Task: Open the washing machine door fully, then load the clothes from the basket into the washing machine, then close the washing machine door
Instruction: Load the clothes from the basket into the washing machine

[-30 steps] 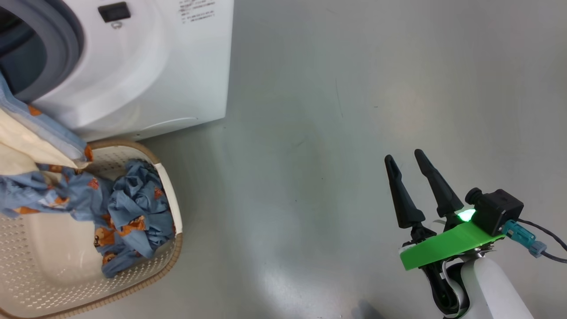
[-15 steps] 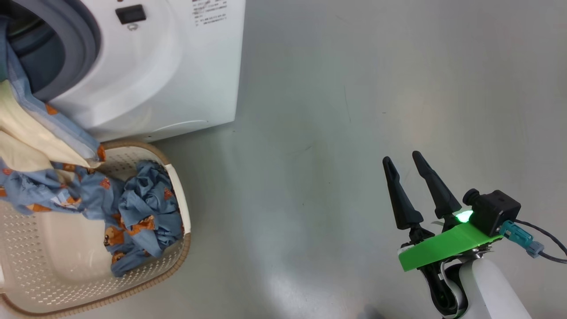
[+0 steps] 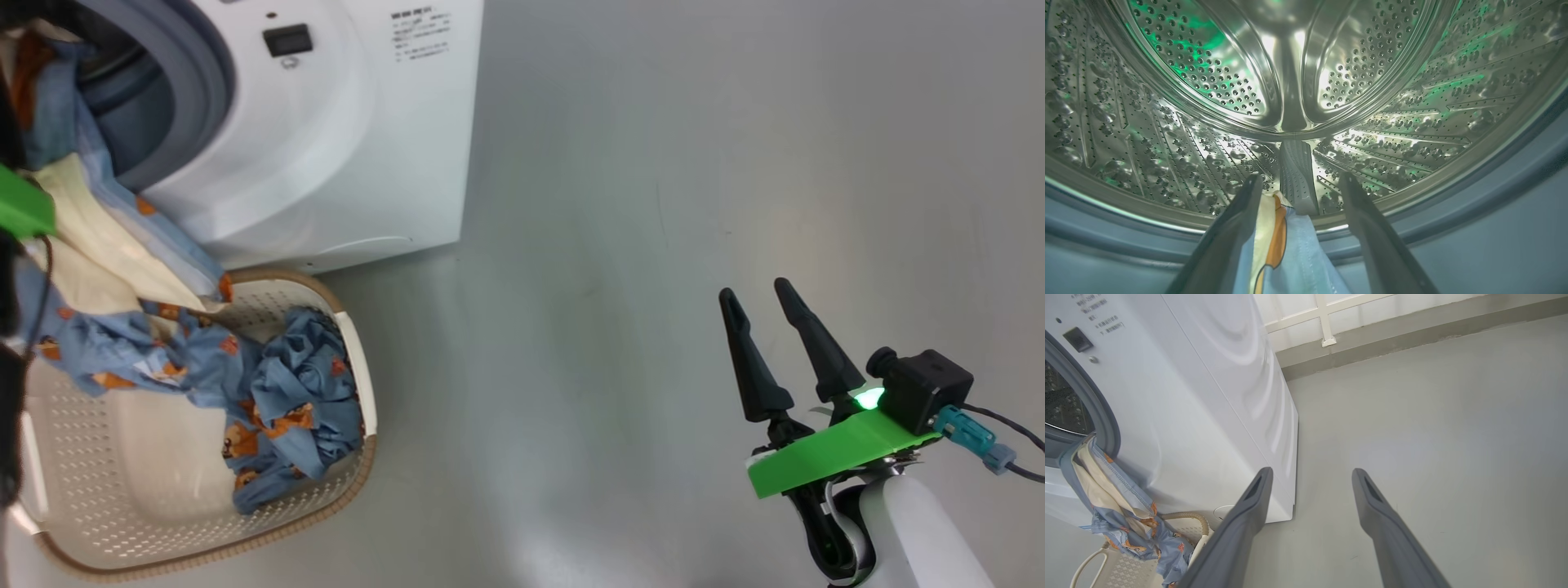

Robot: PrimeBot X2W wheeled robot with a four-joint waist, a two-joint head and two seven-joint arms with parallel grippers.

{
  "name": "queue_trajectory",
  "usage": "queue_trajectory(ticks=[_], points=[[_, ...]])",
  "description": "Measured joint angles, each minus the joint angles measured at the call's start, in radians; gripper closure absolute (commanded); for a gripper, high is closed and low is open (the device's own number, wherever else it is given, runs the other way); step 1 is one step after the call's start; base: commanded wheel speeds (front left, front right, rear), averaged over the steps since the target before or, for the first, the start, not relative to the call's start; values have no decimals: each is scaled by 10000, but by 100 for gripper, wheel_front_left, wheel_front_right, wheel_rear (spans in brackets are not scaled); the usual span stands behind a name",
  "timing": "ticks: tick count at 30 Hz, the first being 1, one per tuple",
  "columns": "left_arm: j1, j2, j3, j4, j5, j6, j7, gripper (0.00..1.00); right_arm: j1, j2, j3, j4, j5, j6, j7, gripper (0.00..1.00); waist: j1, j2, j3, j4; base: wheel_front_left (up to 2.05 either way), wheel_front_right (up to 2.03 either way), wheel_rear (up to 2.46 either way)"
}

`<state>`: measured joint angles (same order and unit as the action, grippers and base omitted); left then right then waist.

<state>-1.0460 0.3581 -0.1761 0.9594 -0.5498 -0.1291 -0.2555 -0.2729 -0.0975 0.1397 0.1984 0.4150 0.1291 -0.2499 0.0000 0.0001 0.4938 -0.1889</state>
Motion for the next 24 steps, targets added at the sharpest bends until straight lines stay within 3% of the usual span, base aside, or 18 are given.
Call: queue_trajectory(ticks=[12, 24], points=[[2833, -876, 1383, -2291, 1189, 0, 0, 0, 274, -355, -253, 113, 6, 0, 0, 0, 0, 0, -847, 409, 0, 0, 0], [5330, -1312, 1661, -3582, 1762, 0, 2, 0, 1113, -752, -451, 282, 161, 0, 0, 0, 0, 0, -2014, 925, 0, 0, 0]])
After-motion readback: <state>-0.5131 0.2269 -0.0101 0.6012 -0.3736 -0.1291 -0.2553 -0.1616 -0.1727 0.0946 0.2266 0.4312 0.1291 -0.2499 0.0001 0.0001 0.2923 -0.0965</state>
